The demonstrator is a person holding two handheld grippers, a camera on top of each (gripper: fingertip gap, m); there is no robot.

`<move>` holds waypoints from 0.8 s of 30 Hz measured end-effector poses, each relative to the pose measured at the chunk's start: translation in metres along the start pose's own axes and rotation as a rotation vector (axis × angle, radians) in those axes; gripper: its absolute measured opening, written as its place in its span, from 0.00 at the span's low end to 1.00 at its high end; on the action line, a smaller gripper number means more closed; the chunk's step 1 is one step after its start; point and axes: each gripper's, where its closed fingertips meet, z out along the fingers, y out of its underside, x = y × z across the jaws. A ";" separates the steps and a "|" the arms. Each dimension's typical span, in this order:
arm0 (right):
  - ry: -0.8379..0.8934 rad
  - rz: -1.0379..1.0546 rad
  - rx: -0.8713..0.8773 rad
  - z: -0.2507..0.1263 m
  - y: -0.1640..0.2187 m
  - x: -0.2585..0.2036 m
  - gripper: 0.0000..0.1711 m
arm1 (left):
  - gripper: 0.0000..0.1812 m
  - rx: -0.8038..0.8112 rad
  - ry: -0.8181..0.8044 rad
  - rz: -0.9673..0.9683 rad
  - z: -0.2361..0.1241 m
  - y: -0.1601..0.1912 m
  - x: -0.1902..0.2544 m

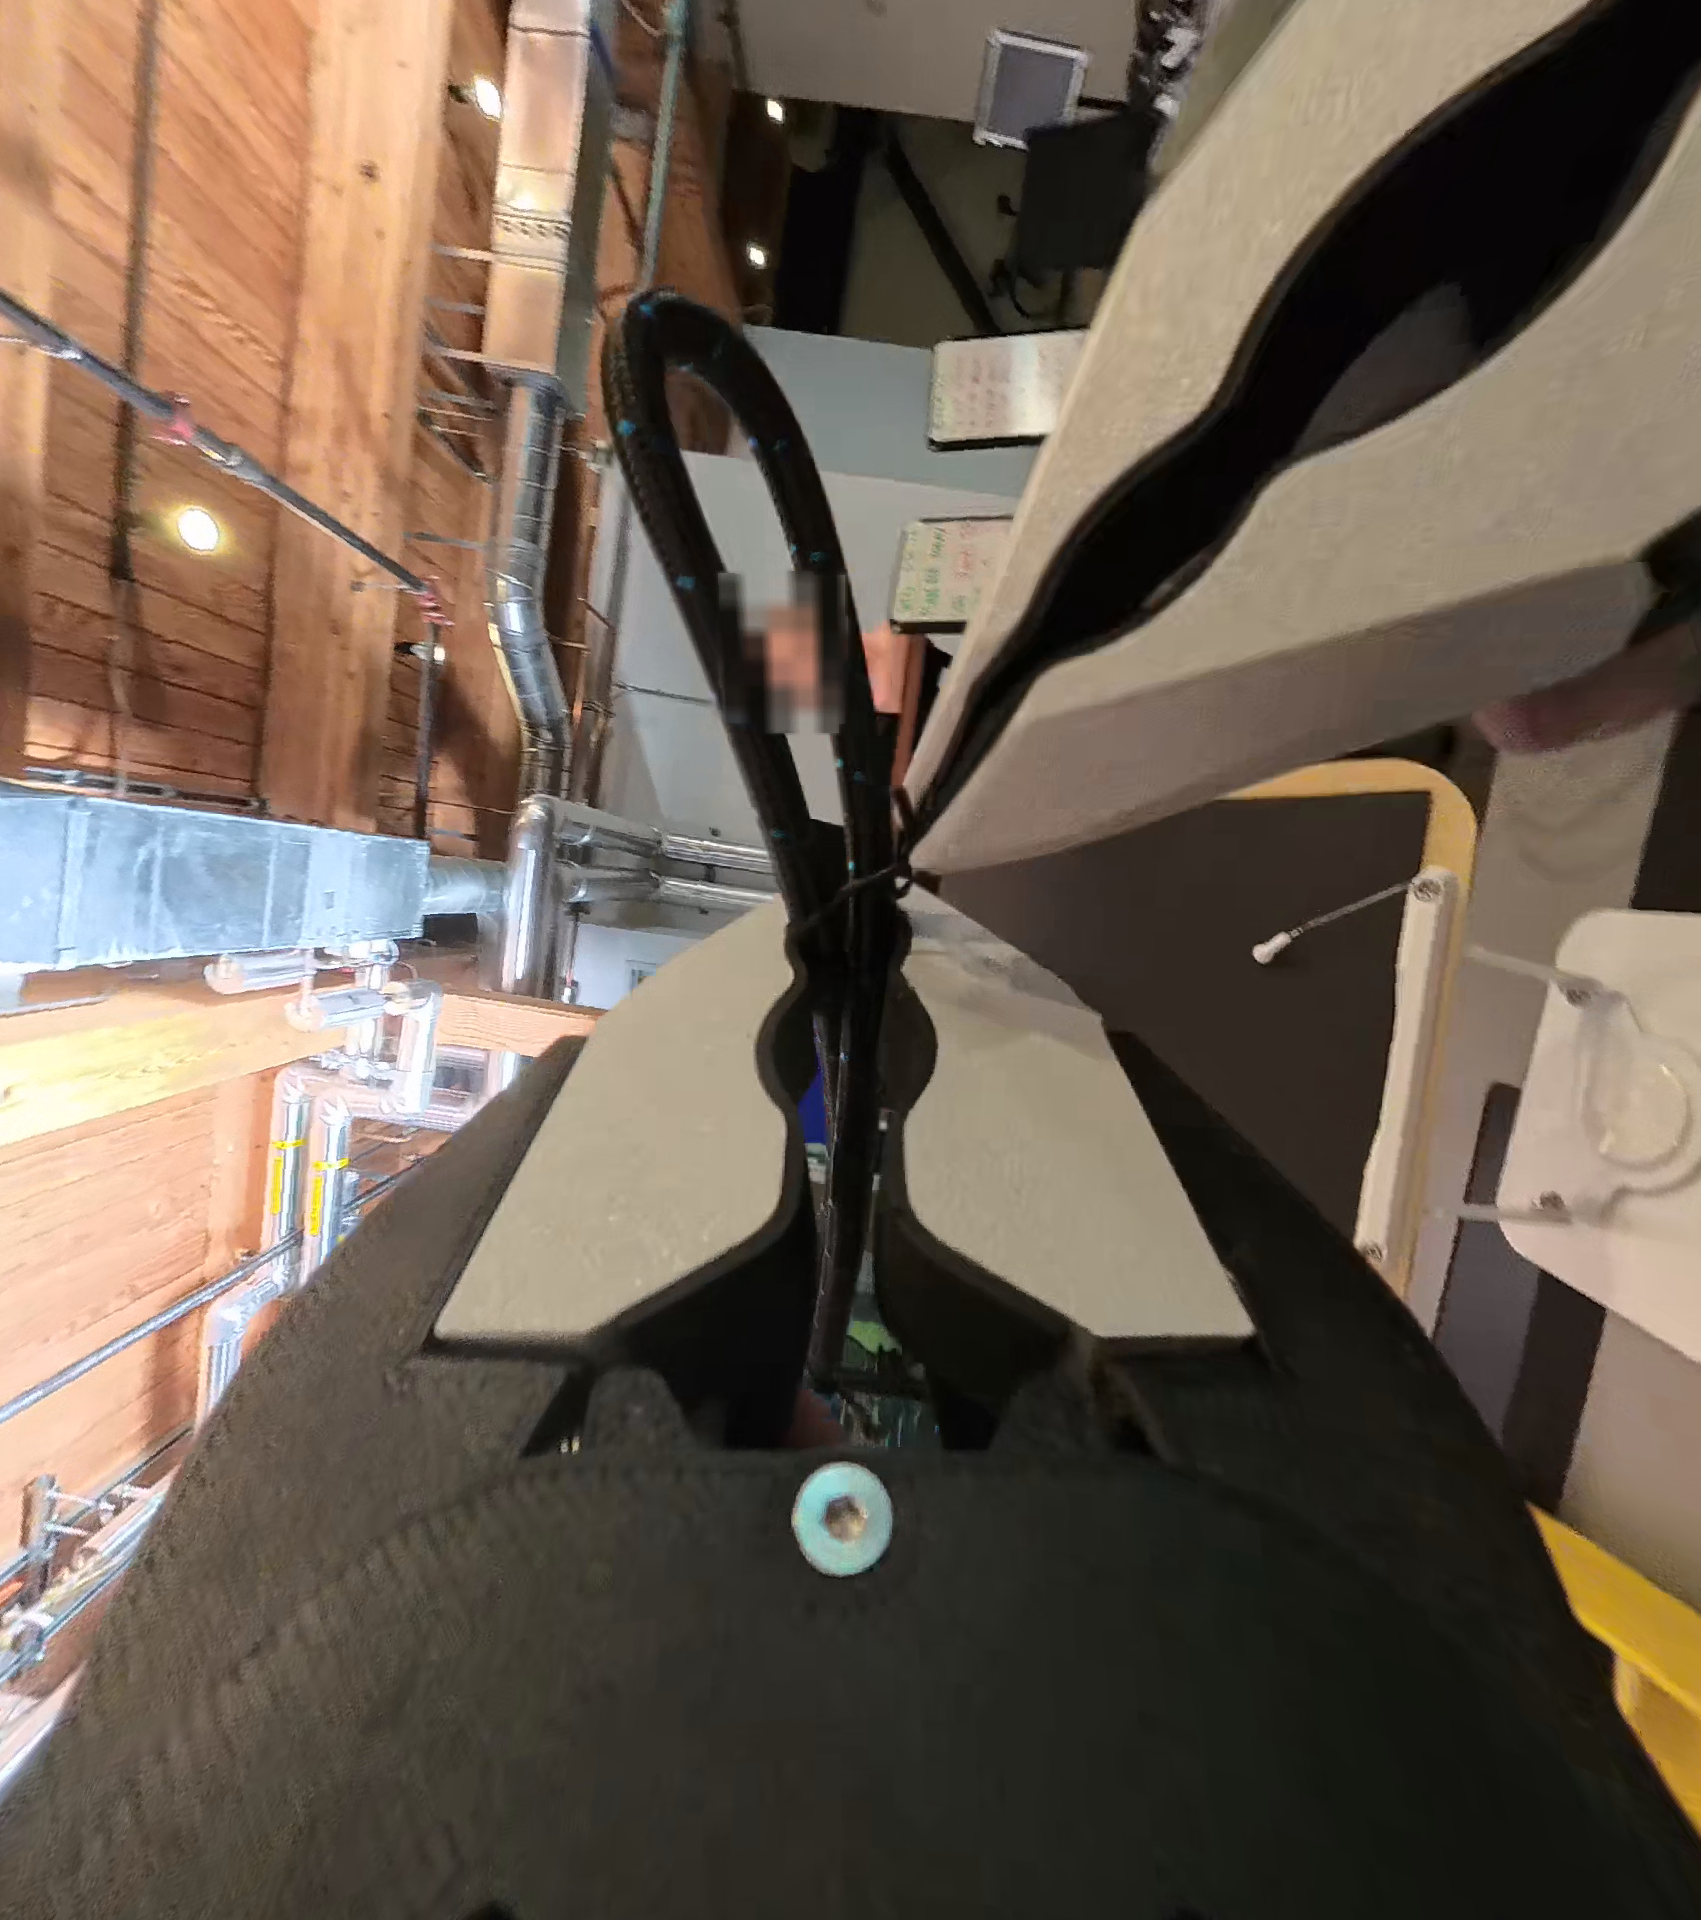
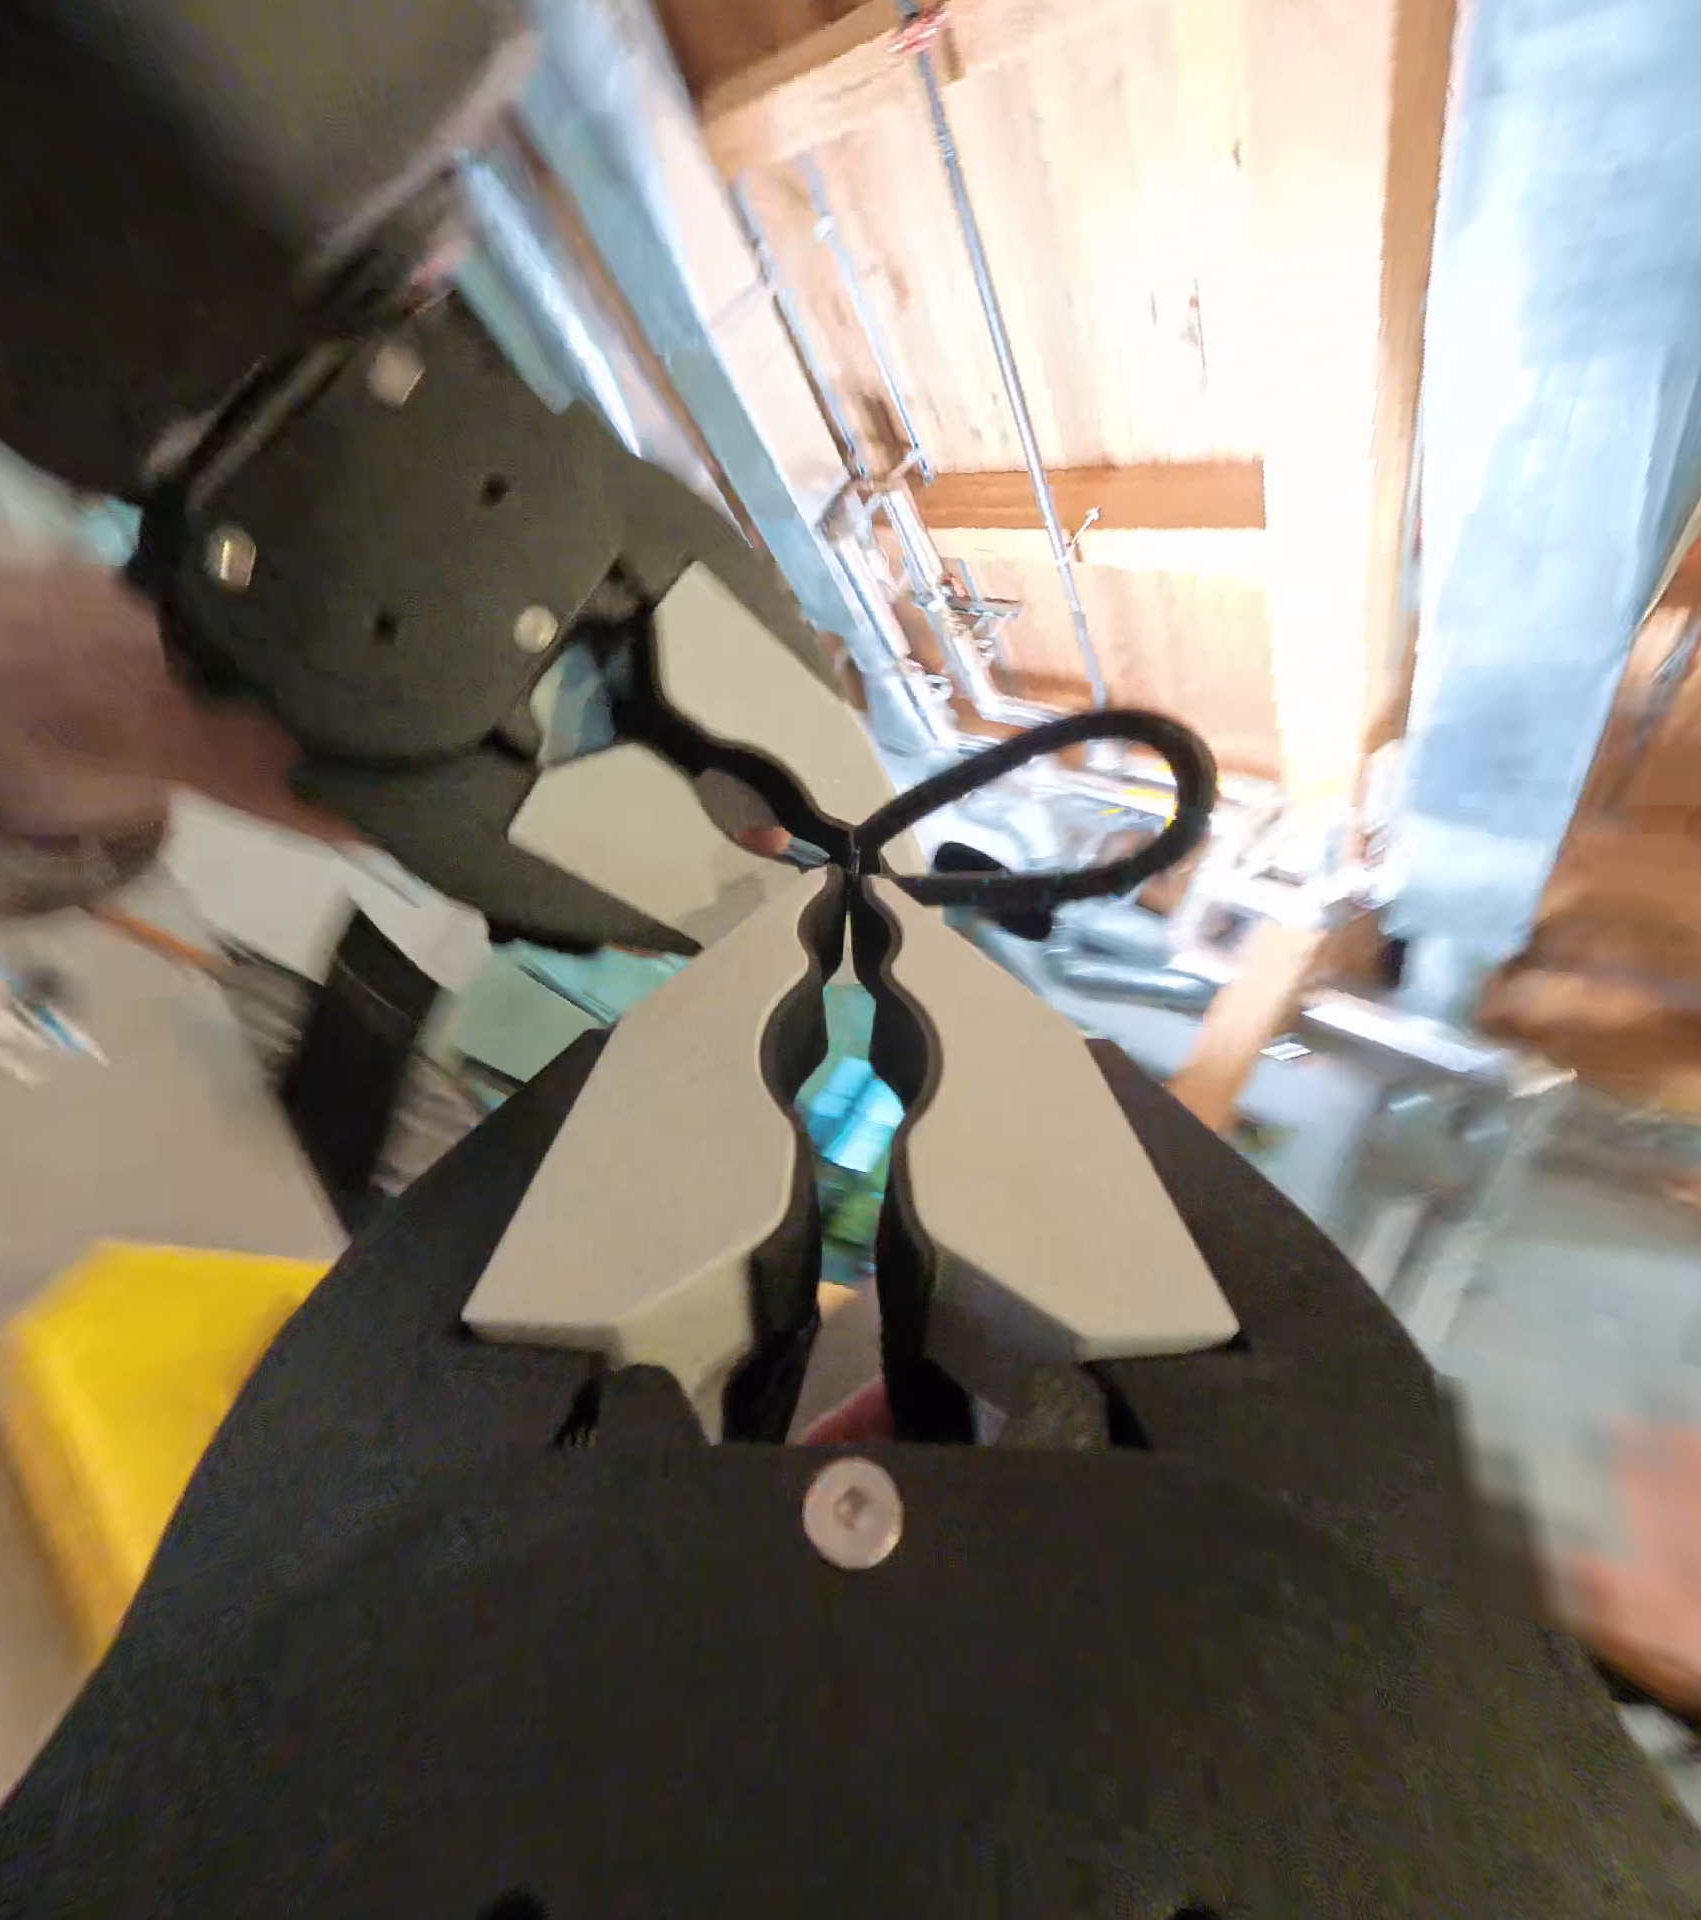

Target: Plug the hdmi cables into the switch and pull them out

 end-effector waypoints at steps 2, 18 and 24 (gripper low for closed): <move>-0.009 0.281 0.052 0.001 0.002 0.003 0.00 | 0.04 0.014 -0.043 -0.022 0.001 0.001 -0.002; -0.023 1.418 0.249 0.008 0.065 -0.006 0.05 | 0.03 0.045 -0.265 0.026 0.028 0.040 0.020; 0.074 0.465 -0.090 -0.002 0.075 0.000 0.16 | 0.04 -0.006 -0.036 0.013 0.030 0.045 0.030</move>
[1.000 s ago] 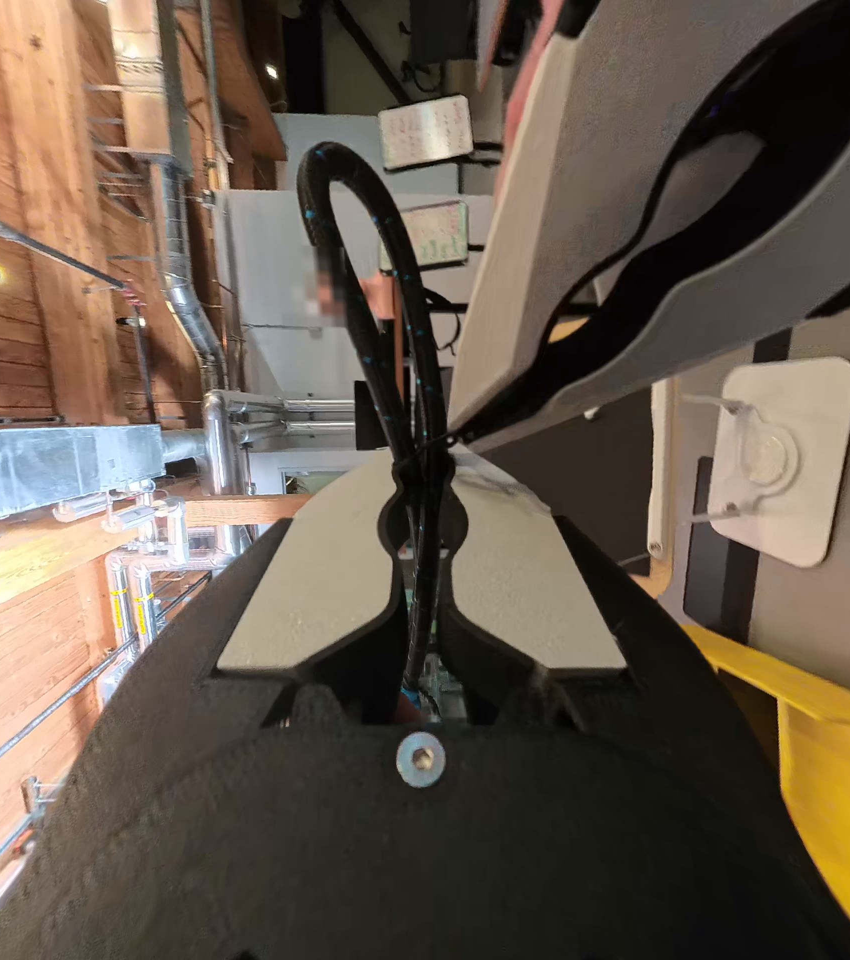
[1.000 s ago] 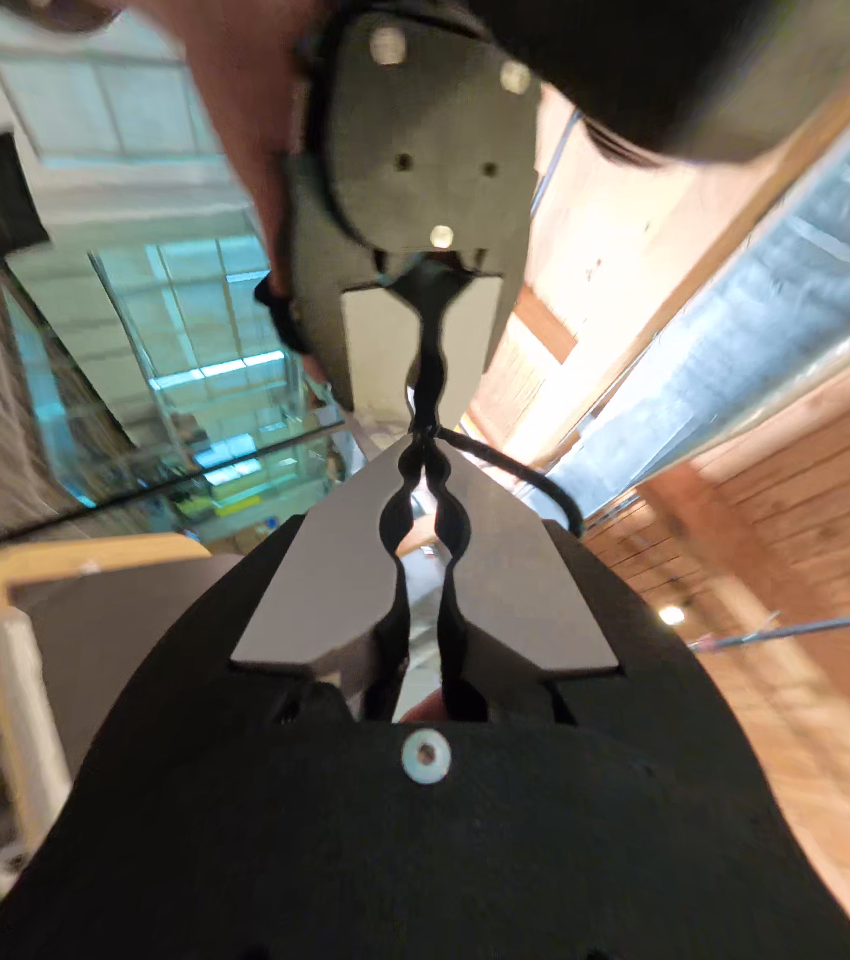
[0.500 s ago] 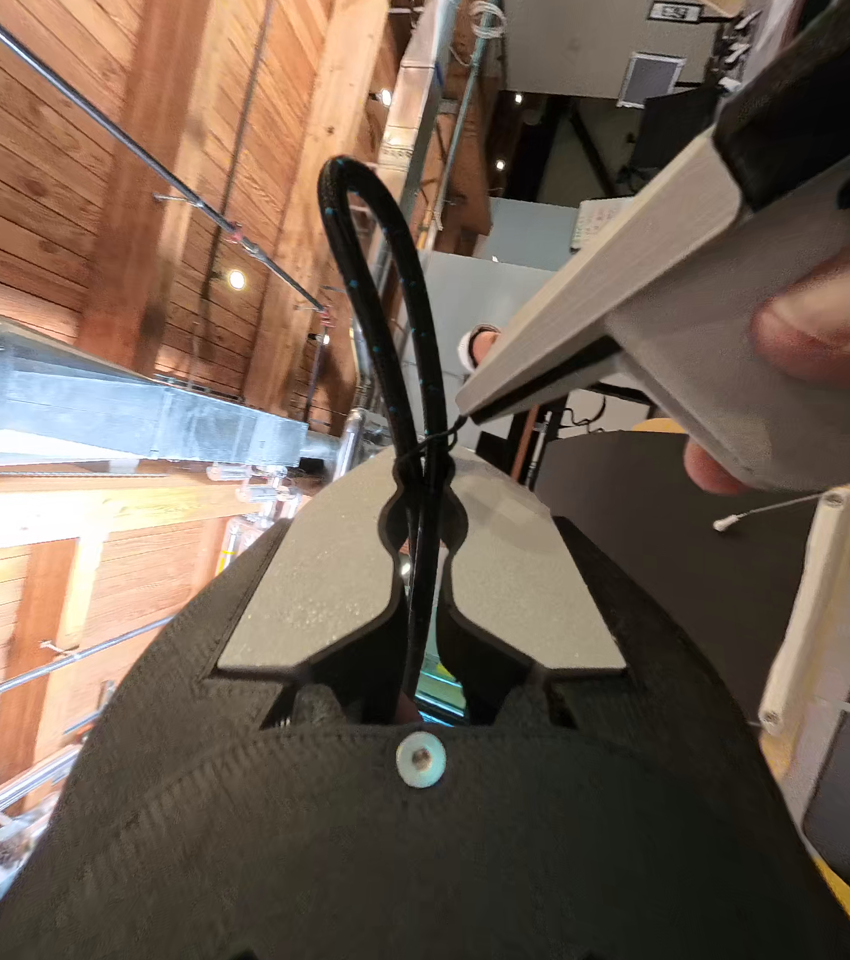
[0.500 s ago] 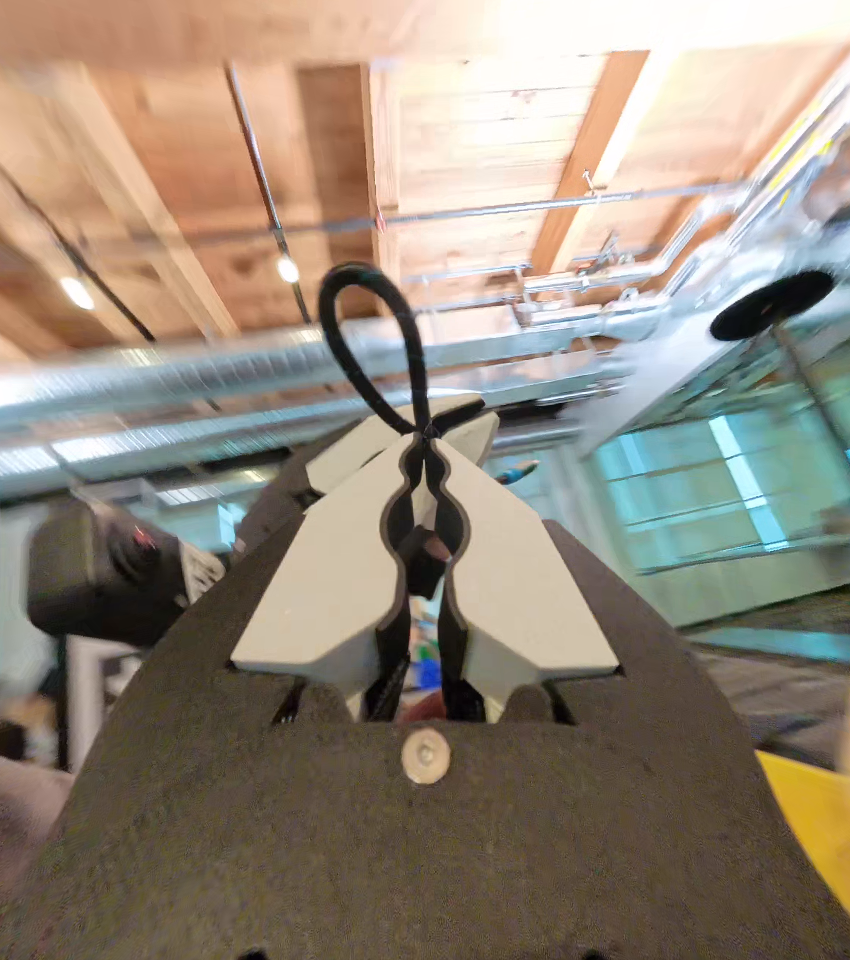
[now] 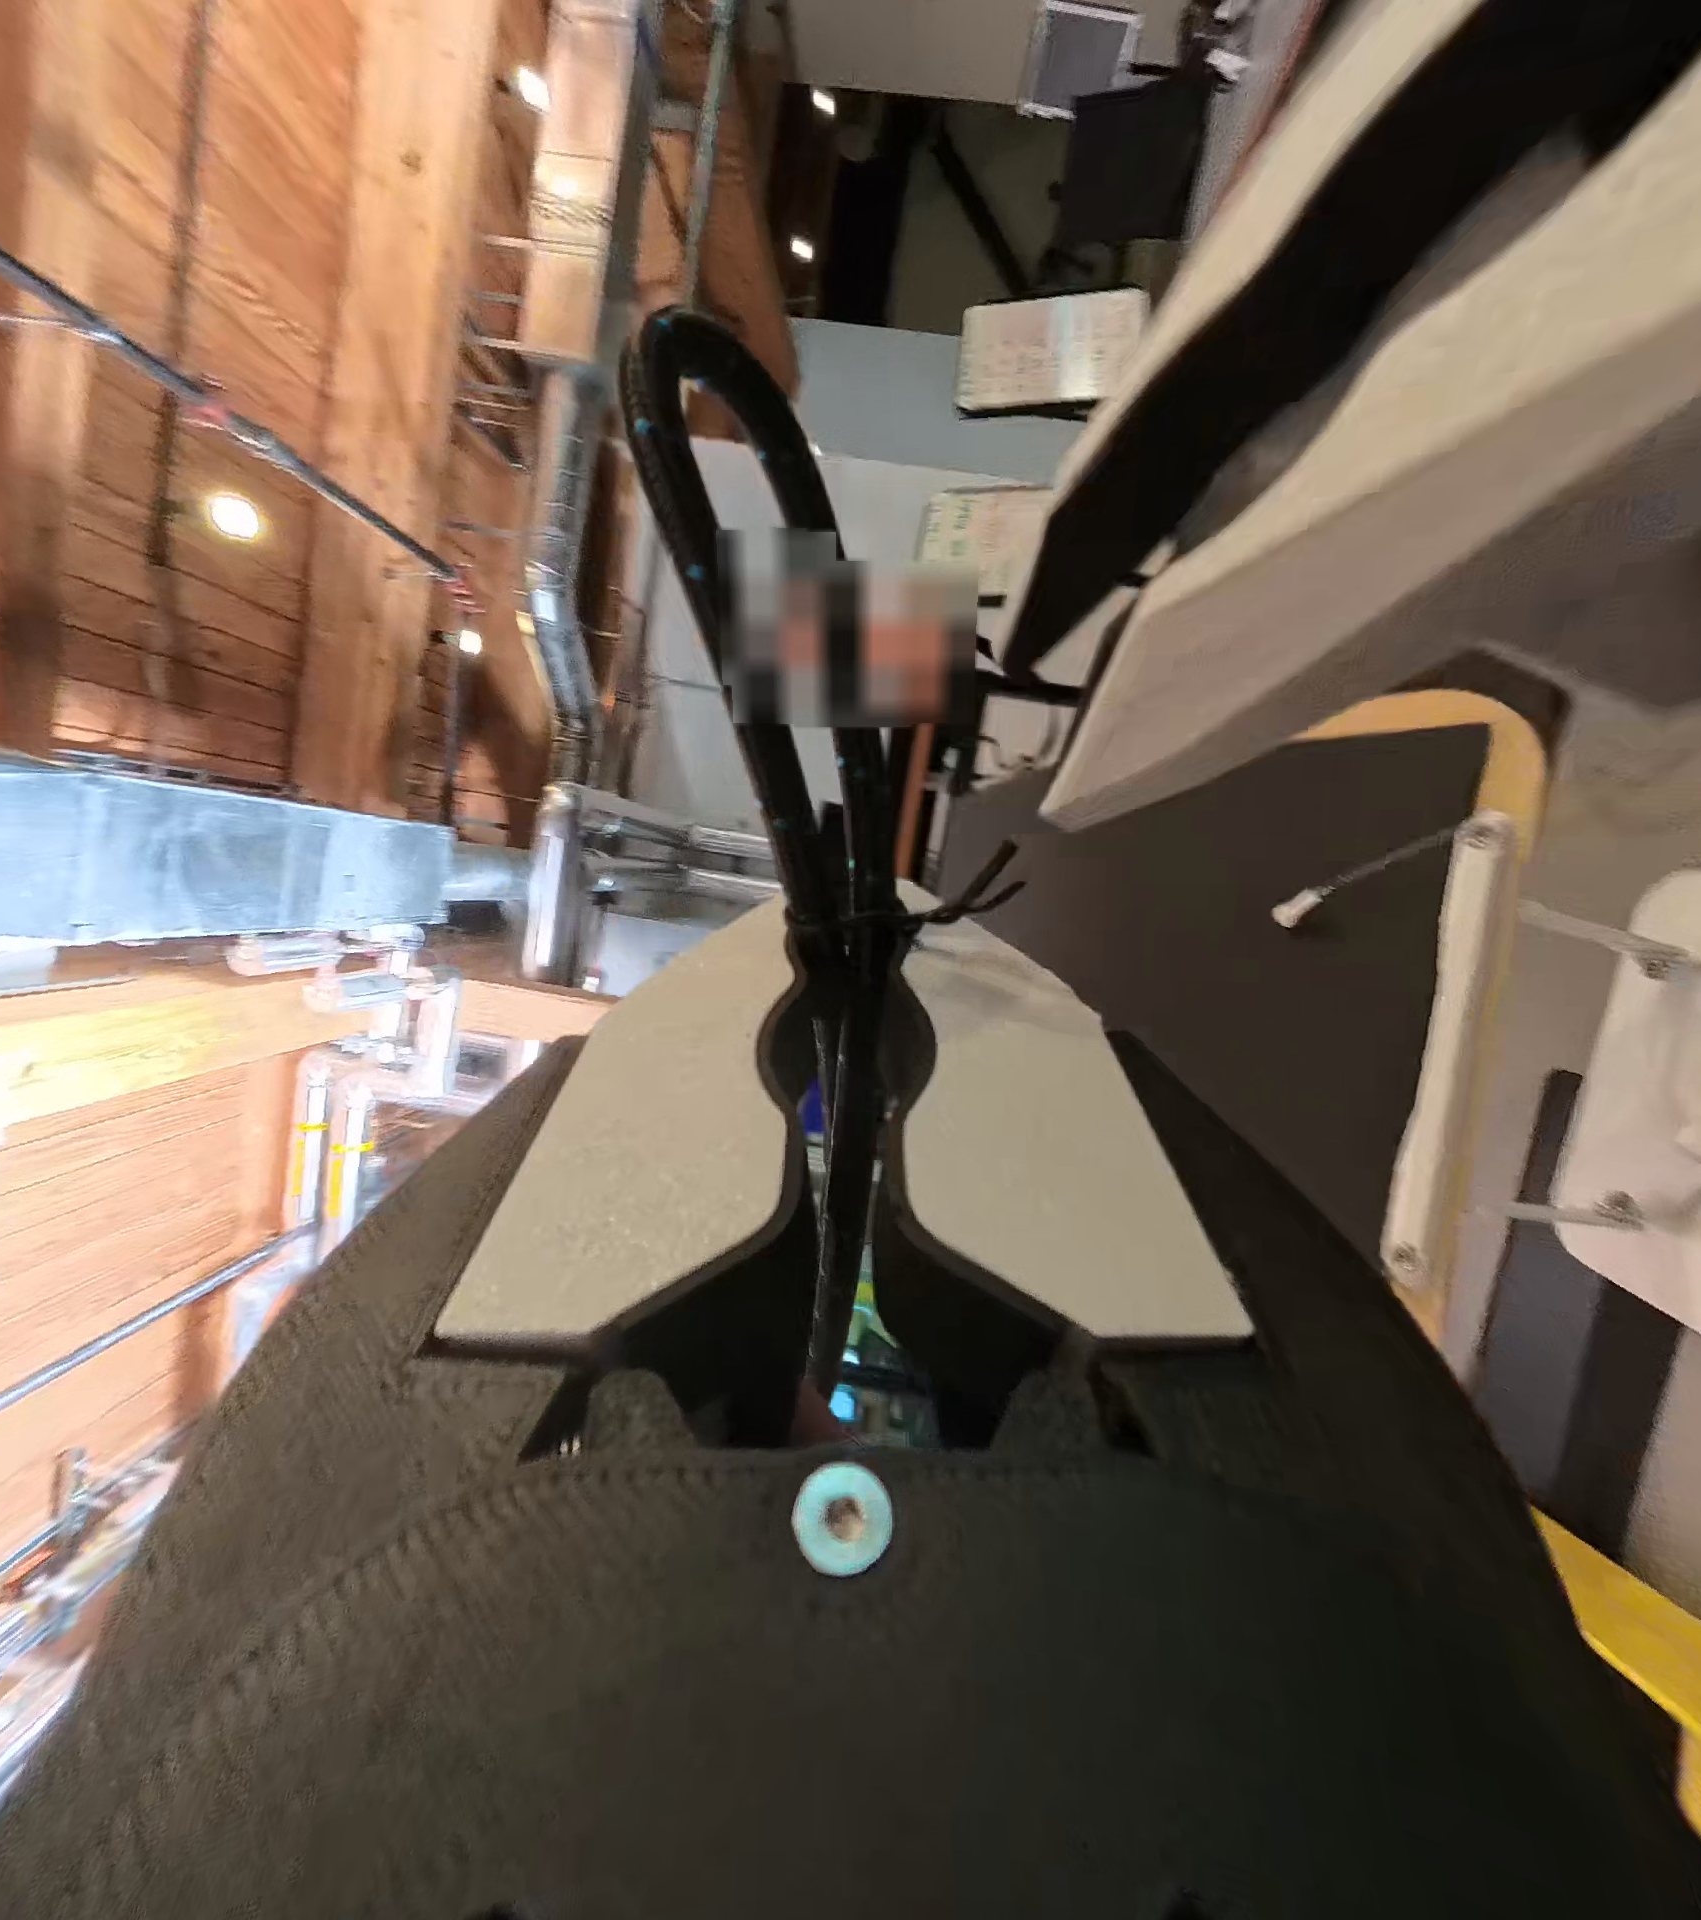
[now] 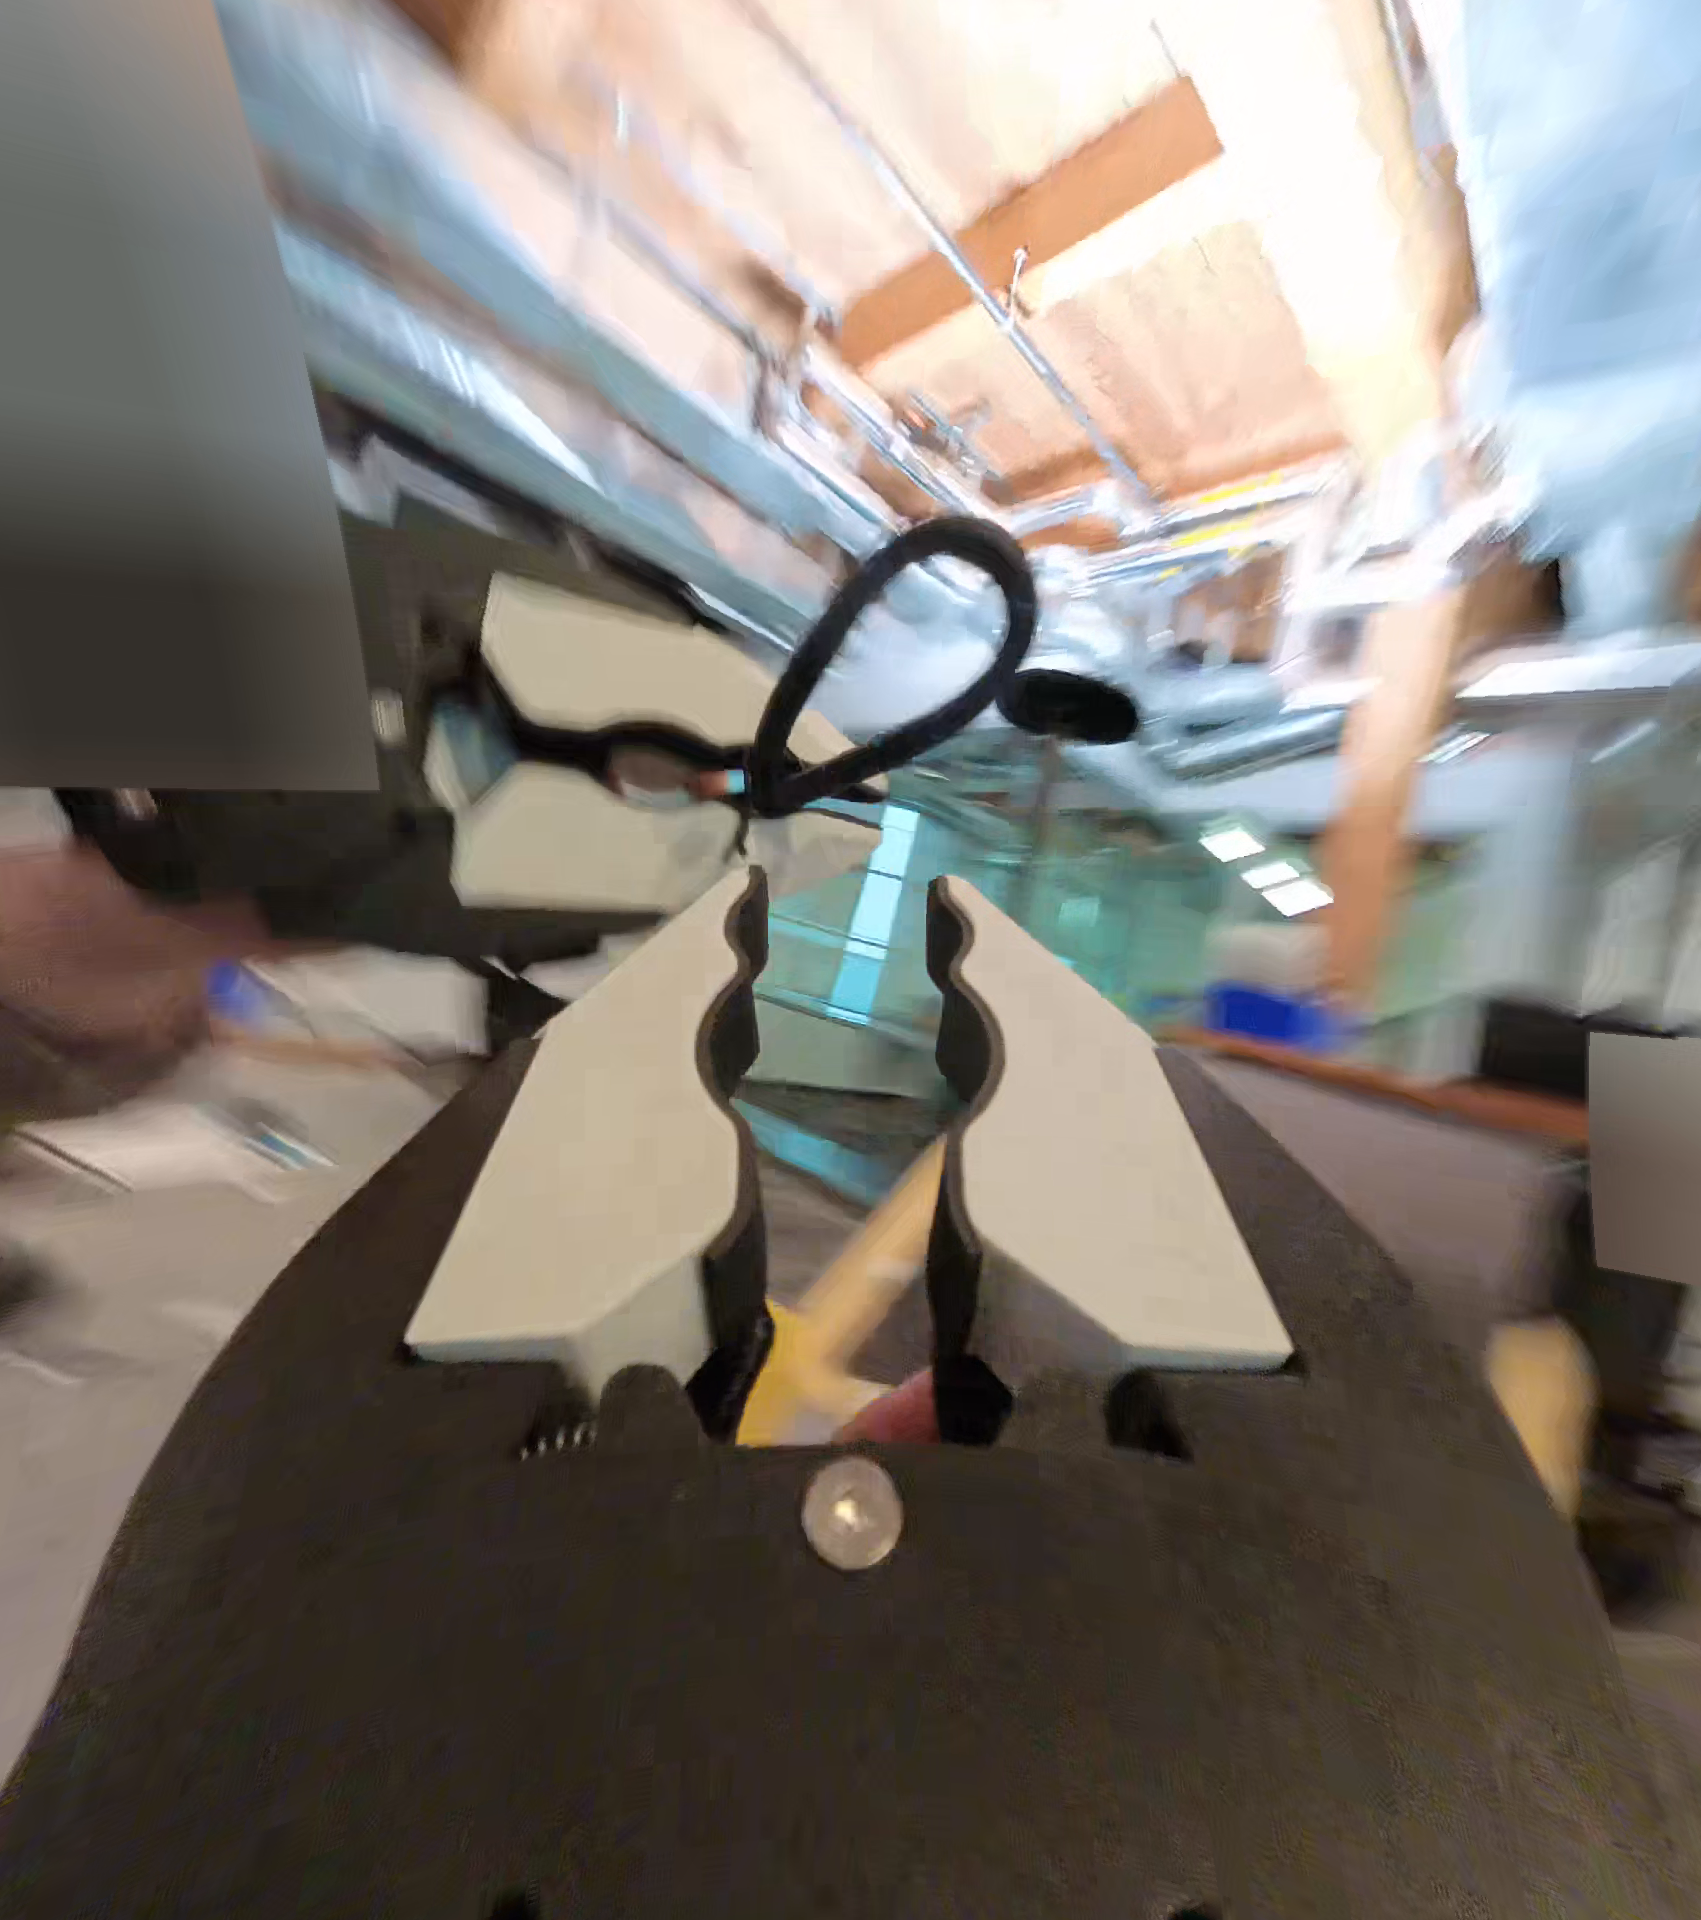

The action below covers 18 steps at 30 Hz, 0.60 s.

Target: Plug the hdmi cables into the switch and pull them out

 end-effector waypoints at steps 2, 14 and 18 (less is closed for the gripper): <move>0.069 -0.484 -0.056 -0.005 -0.004 0.001 0.13 | 0.04 -0.023 0.084 -0.013 -0.001 0.001 0.002; -0.068 -1.576 -0.094 0.010 -0.006 -0.031 0.09 | 0.04 -0.132 0.543 -0.081 -0.014 -0.003 0.023; -0.103 -1.662 -0.112 0.012 -0.005 -0.033 0.08 | 0.04 -0.159 0.640 -0.089 -0.017 -0.004 0.025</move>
